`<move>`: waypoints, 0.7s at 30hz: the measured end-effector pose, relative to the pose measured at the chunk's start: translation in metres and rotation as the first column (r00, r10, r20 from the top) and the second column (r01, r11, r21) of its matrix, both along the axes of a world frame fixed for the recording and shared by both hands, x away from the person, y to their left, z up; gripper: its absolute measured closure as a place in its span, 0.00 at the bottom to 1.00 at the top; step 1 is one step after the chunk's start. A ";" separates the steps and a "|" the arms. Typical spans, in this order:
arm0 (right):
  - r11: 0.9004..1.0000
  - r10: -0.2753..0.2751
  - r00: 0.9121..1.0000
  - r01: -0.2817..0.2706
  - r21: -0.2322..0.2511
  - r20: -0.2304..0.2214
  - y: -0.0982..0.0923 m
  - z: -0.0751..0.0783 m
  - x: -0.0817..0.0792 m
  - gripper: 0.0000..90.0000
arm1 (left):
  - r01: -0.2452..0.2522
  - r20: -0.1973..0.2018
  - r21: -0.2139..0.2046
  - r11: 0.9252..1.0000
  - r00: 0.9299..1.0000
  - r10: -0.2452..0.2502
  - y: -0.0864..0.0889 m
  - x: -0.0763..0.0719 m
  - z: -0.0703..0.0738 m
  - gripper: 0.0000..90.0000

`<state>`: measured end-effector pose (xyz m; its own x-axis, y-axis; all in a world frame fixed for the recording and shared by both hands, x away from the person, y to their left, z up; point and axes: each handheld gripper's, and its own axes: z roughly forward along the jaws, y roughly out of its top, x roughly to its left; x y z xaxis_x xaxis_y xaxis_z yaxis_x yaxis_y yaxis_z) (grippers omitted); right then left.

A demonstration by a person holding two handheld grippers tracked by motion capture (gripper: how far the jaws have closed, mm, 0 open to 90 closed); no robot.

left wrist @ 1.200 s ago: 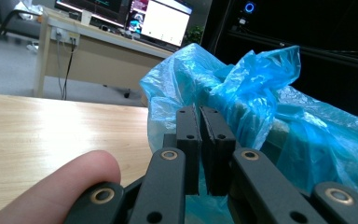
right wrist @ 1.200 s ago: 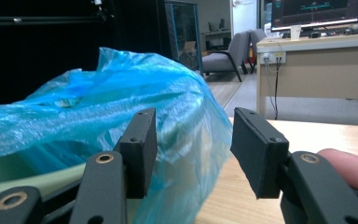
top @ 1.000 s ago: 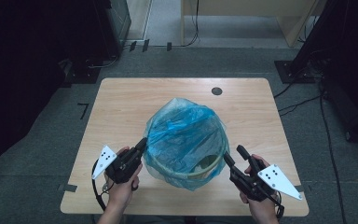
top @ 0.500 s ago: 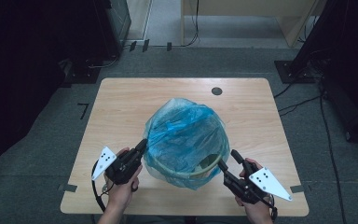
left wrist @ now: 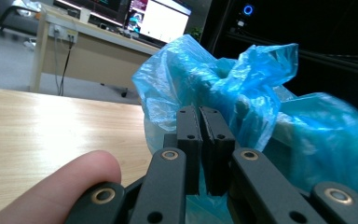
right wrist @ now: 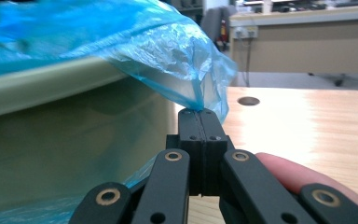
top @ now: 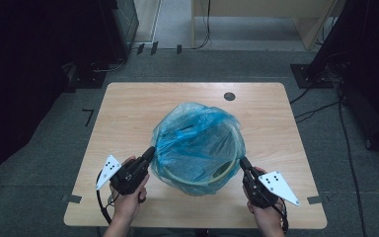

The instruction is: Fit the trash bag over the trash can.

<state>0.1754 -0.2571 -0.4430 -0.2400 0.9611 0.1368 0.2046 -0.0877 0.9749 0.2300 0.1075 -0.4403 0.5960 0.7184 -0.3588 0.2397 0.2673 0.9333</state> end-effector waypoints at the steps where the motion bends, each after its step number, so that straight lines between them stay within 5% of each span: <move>1: 1.000 -0.016 1.000 0.016 -0.005 -0.007 0.000 -0.002 0.002 1.00 | -0.007 0.000 0.003 1.000 1.000 0.007 0.001 0.000 -0.001 0.97; 7: 0.993 -0.069 0.991 0.056 -0.106 -0.117 0.004 -0.028 0.015 1.00 | -0.045 -0.025 0.030 0.999 0.999 0.046 0.002 0.002 -0.009 0.97; 13: 0.985 -0.094 0.954 0.047 -0.167 -0.284 0.007 -0.058 0.033 1.00 | -0.065 -0.136 0.018 0.998 0.989 0.067 0.007 0.009 -0.026 0.98; 21: 0.974 -0.099 0.941 0.026 -0.224 -0.323 0.010 -0.063 0.039 1.00 | -0.061 -0.145 0.030 0.998 0.987 0.065 0.005 0.007 -0.031 0.97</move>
<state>0.2148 -0.2475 -0.5061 -0.1546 0.9879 -0.0120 0.5185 0.0915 0.8502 0.2371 0.1122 -0.4710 0.4916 0.7630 -0.4197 0.3573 0.2628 0.8963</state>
